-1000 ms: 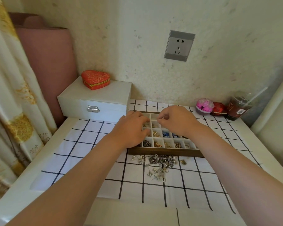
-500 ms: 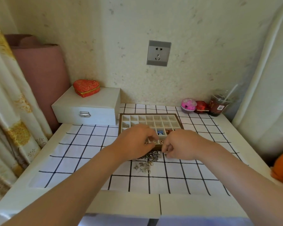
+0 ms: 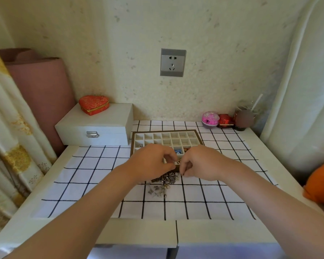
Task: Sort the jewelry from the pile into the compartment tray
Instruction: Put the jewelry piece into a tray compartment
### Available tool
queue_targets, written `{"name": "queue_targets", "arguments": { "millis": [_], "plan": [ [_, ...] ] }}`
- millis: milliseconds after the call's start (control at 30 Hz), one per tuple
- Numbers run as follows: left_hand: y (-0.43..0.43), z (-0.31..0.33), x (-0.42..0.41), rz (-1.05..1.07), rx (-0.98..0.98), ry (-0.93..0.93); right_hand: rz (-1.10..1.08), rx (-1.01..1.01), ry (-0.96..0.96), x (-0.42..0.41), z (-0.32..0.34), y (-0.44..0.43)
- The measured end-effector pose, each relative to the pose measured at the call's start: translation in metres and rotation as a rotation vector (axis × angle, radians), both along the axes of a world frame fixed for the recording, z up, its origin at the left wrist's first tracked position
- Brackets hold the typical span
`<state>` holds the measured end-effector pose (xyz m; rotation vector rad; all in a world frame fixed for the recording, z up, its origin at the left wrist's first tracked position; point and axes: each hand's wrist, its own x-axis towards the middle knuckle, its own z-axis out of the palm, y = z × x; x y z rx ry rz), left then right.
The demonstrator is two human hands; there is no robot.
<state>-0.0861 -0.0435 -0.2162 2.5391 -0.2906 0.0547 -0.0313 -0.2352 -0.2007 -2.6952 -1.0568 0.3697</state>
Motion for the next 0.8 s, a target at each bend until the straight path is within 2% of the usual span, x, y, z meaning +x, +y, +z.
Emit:
{"name": "queue_targets", "arguments": {
  "millis": [100,233,367,533,800],
  "plan": [
    [0.003,-0.001,0.000,0.012,-0.083,0.040,-0.050,0.110,0.174,0.004,0.005,-0.003],
    [0.003,0.000,-0.001,0.008,-0.096,0.082,-0.082,0.097,0.338,0.005,0.007,-0.007],
    [-0.001,0.003,-0.003,0.013,-0.176,0.097,-0.120,0.277,0.307,0.005,0.009,-0.006],
    [-0.008,0.012,0.000,0.098,-0.483,0.167,-0.129,0.547,0.261,0.002,0.015,-0.002],
    [-0.003,0.024,0.003,0.286,-0.731,0.217,-0.155,0.714,0.120,0.004,0.017,0.008]
  ]
}}
